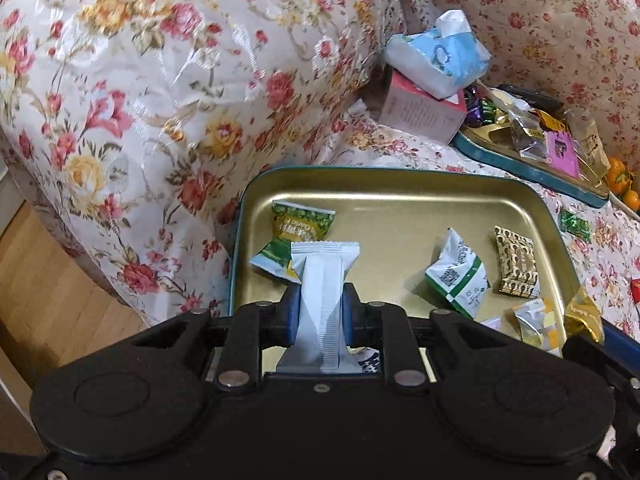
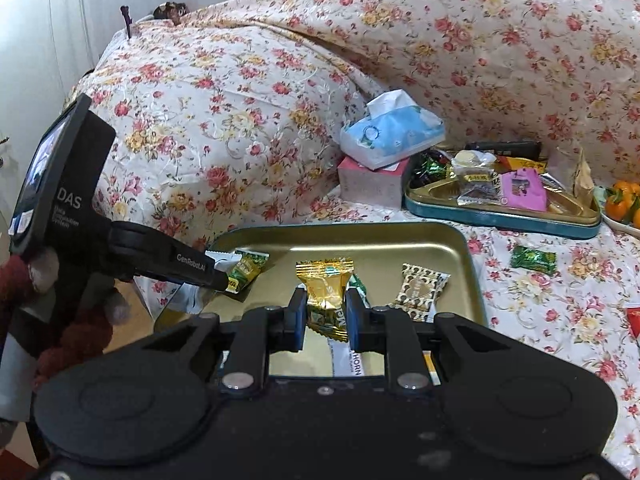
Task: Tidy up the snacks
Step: 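Open the right gripper to drop the gold candy into the tray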
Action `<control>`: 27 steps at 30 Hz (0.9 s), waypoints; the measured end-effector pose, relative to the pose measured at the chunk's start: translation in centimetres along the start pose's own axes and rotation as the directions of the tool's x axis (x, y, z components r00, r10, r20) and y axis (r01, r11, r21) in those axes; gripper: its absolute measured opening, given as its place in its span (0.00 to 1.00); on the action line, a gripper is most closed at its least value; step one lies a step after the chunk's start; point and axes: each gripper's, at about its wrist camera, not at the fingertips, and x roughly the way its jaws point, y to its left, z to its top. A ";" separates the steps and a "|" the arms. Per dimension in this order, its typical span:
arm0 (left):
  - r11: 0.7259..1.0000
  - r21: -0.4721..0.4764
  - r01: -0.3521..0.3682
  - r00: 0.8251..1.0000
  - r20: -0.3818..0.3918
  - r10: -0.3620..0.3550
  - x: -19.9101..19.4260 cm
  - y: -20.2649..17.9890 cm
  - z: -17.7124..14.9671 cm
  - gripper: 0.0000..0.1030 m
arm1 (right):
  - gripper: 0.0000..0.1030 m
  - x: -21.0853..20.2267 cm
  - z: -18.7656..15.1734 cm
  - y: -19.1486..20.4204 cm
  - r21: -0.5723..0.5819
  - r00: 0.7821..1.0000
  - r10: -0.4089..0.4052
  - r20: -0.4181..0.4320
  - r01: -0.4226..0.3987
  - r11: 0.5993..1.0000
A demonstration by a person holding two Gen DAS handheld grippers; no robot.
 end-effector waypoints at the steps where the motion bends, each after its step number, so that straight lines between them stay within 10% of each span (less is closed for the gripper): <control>1: 1.000 -0.005 0.004 1.000 -0.002 -0.004 0.1 0.2 -0.1 0.27 | 0.21 0.2 0.0 0.1 -0.001 1.000 -0.001 -0.005 0.001 1.000; 27: 0.999 -0.041 -0.011 1.000 0.017 0.012 -0.9 0.8 -0.8 0.34 | 0.21 6.0 0.7 2.3 -0.041 0.998 -0.007 -0.064 0.005 0.999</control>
